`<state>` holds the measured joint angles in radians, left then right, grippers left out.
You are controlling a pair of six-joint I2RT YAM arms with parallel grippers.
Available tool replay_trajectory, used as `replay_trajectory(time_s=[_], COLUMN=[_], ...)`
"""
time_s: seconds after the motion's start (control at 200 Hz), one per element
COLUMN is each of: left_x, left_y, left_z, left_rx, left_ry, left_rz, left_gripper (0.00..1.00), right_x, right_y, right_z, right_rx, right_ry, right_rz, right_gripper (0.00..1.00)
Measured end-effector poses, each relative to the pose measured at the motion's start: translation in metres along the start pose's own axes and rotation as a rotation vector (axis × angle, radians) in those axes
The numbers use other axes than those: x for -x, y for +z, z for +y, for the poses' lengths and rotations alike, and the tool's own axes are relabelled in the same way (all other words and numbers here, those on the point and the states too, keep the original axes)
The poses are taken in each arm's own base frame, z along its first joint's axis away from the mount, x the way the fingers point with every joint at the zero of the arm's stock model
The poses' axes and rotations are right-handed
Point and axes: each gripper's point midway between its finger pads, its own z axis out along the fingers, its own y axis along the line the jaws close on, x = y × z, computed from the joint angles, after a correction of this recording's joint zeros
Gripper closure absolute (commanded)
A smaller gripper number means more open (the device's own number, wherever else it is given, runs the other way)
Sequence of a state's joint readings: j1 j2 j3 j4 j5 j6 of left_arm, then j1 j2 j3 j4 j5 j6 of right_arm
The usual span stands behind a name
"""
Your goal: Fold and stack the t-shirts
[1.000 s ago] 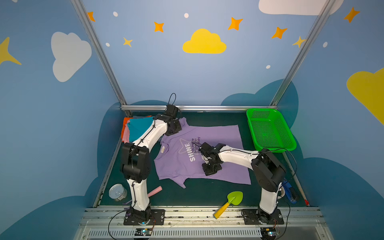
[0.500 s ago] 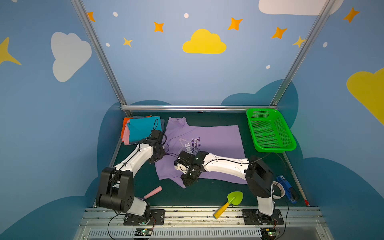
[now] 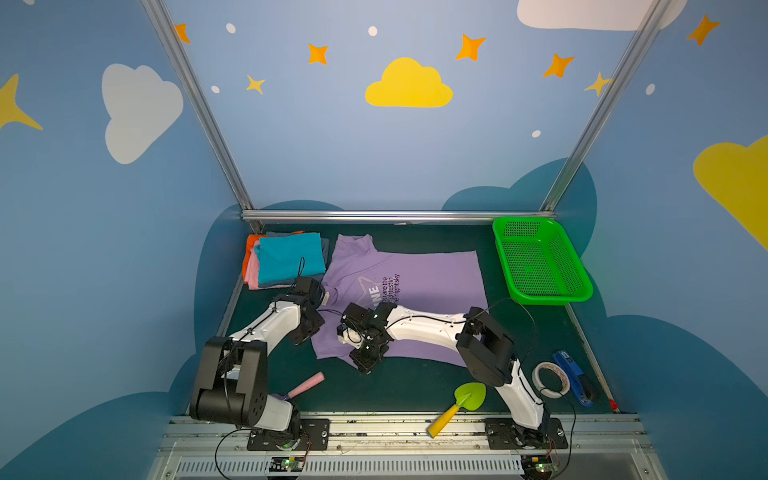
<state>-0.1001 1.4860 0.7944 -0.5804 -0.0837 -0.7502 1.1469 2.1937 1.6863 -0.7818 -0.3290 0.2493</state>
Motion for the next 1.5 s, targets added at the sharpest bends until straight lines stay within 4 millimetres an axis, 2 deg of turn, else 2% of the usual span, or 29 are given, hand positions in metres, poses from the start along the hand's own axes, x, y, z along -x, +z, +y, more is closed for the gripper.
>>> replay_trajectory(time_s=[0.15, 0.355, 0.446, 0.521, 0.706, 0.881, 0.966, 1.041, 1.292, 1.397, 1.497], left_x=[0.002, 0.015, 0.020, 0.025, 0.037, 0.049, 0.052, 0.052, 0.049, 0.045, 0.045], left_y=[0.014, 0.019, 0.020, 0.022, 0.024, 0.027, 0.028, 0.028, 0.025, 0.009, -0.026], left_z=[-0.010, -0.024, -0.026, -0.028, -0.041, -0.056, -0.059, -0.059, -0.055, -0.042, -0.035], left_rx=[-0.015, -0.011, 0.004, 0.018, 0.018, -0.002, -0.004, -0.002, 0.019, 0.063, 0.071], left_ry=[-0.014, -0.020, -0.019, -0.018, -0.011, -0.004, 0.002, 0.006, 0.037, 0.060, 0.082], left_rz=[0.009, 0.002, 0.000, -0.003, -0.013, -0.029, -0.032, -0.033, -0.044, -0.067, -0.130], left_gripper=[0.83, 0.86, 0.86, 0.87, 0.87, 0.88, 0.88, 0.88, 0.85, 0.78, 0.72], right_x=[0.016, 0.037, 0.034, 0.028, 0.015, 0.015, 0.015, 0.010, -0.024, -0.026, -0.028], right_y=[-0.020, -0.065, -0.076, -0.083, -0.088, -0.098, -0.100, -0.096, -0.061, -0.061, -0.071], right_z=[0.001, -0.009, -0.009, 0.000, 0.011, 0.005, -0.001, -0.009, -0.054, -0.079, -0.098], right_rx=[0.116, 0.366, 0.447, 0.530, 0.649, 0.729, 0.726, 0.697, 0.483, 0.379, 0.268], right_ry=[0.057, 0.210, 0.267, 0.305, 0.360, 0.423, 0.441, 0.462, 0.573, 0.597, 0.593], right_rz=[-0.024, -0.046, -0.016, 0.026, 0.098, 0.111, 0.112, 0.122, 0.182, 0.156, 0.114], right_gripper=[1.00, 1.00, 1.00, 1.00, 1.00, 1.00, 1.00, 0.95, 0.81, 0.77, 0.73])
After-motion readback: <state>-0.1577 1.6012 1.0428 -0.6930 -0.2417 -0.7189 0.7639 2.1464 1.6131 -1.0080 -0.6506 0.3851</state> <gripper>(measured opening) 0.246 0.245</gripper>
